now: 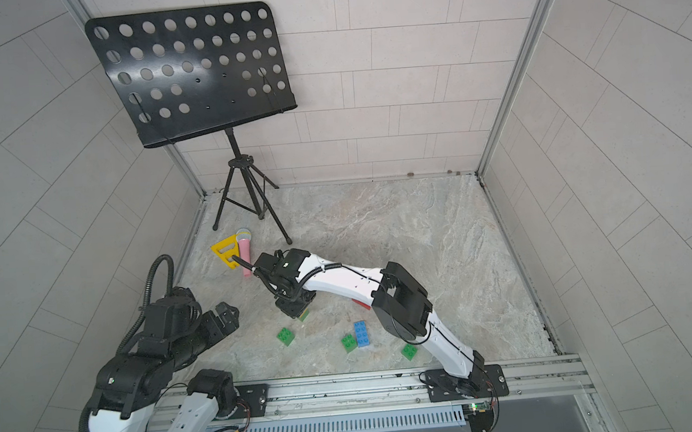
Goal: Assemble the letter r with lego
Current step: Assemble the lego brick with the lego brick.
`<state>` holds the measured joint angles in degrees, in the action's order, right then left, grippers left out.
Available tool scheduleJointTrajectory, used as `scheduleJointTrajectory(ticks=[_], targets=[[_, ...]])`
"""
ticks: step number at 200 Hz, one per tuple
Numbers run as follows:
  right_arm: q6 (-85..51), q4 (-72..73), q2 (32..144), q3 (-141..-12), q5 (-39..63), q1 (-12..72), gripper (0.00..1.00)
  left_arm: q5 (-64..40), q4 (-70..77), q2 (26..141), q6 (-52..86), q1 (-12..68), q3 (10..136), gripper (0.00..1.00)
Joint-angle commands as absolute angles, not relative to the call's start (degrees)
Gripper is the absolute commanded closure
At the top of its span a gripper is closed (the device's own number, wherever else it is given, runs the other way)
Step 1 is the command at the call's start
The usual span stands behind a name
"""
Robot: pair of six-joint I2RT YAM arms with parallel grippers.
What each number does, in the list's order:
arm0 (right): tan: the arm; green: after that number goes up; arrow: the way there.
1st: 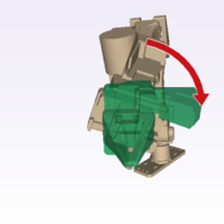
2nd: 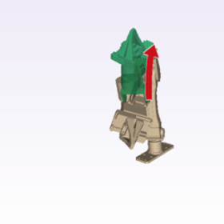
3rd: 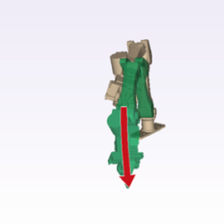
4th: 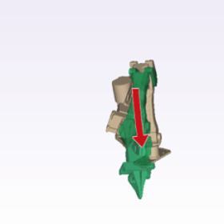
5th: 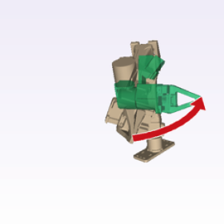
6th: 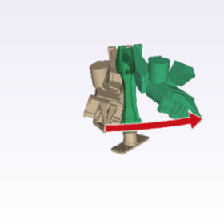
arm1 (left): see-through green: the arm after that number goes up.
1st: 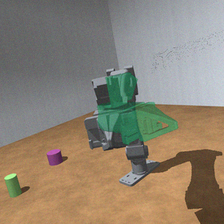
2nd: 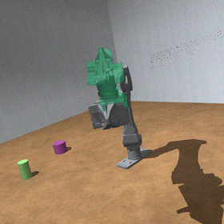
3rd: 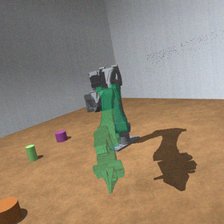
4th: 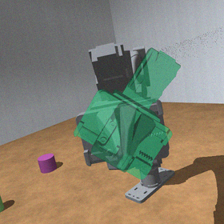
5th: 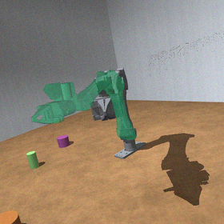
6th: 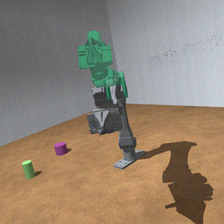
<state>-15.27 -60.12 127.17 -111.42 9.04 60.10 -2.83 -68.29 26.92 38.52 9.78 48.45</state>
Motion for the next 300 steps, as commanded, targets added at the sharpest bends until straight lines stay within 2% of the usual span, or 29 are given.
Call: scheduleJointTrajectory(ticks=[1,111,159,223,228,241,300], targets=[[-16.93,-69.87,134.33,-102.5,8.9,59.63,1.0,-2.85,-67.77,26.23,37.97,9.9,47.73,0.0],[-19.95,-67.44,129.2,-95.6,9.69,58.54,1.0,-3.59,-67.29,27.16,37.98,9.9,47.37,0.0],[-22.01,-66.08,127.0,-96.46,8.06,58.08,0.74,-3.43,-67.24,27.59,38.16,9.9,47.29,0.0],[-23.33,-64.27,122.69,-96.92,9.23,56.89,0.46,-3.6,-67.15,27.6,38.24,9.87,47.2,0.0],[-23.58,-64.18,122.38,-96.89,9.31,56.95,0.41,-3.6,-67.15,27.6,38.24,9.92,47.2,0.0],[-24.13,-63.84,121.62,-97.03,9.37,56.87,0.38,-3.78,-67.17,27.69,38.25,9.88,47.11,0.0],[-26.1,-61.41,114.52,-95.72,7.15,55.86,0.37,-4.19,-66.9,28.02,38.02,9.85,47.03,0.0]])
